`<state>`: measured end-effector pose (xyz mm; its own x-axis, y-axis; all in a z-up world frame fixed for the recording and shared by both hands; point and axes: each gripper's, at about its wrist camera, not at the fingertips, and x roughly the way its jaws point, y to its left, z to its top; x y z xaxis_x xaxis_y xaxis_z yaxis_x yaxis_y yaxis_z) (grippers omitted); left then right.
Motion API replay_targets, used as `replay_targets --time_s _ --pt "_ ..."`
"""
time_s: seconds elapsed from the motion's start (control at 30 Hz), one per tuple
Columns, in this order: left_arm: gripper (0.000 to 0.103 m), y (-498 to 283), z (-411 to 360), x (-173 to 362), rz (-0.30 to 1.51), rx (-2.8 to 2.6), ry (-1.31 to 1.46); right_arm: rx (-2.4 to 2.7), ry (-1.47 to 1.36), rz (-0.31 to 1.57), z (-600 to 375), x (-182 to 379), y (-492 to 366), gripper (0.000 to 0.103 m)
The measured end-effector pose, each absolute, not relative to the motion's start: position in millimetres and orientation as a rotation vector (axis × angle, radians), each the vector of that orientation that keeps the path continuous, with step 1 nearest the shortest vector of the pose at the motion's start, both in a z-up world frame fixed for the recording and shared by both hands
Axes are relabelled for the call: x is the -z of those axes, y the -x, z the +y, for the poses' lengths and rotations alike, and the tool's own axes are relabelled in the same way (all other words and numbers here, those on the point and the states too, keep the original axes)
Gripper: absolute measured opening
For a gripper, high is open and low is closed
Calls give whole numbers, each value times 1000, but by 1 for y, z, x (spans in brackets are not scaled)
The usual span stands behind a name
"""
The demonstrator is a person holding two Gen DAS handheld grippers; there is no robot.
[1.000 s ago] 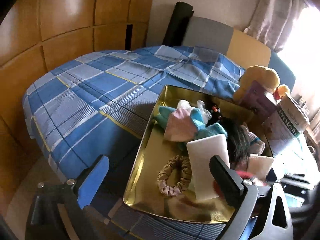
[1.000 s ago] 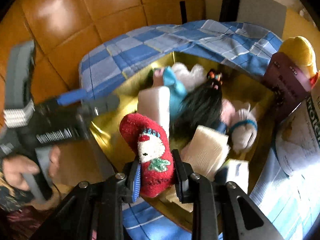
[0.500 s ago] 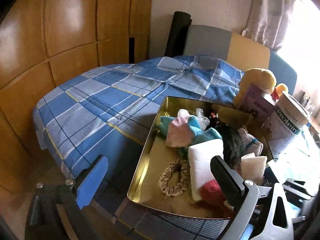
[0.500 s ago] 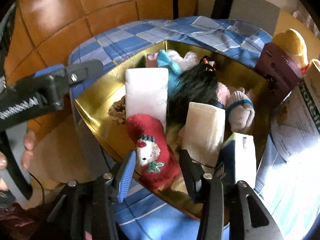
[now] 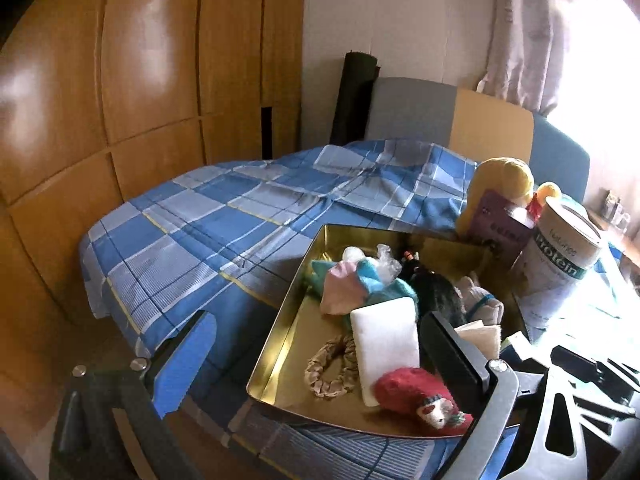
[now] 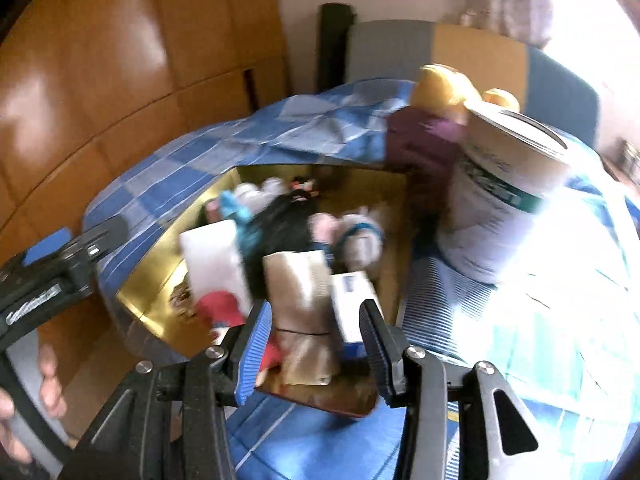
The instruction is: Organize soft objects
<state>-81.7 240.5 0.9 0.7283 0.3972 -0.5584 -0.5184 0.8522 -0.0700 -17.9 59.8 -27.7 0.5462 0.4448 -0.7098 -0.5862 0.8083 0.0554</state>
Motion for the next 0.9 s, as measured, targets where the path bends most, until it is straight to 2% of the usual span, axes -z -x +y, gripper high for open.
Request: replay_targets --time_s 0.9 --pt "103 78 218 0 588 -483 217 -570 161 760 46 25 16 46"
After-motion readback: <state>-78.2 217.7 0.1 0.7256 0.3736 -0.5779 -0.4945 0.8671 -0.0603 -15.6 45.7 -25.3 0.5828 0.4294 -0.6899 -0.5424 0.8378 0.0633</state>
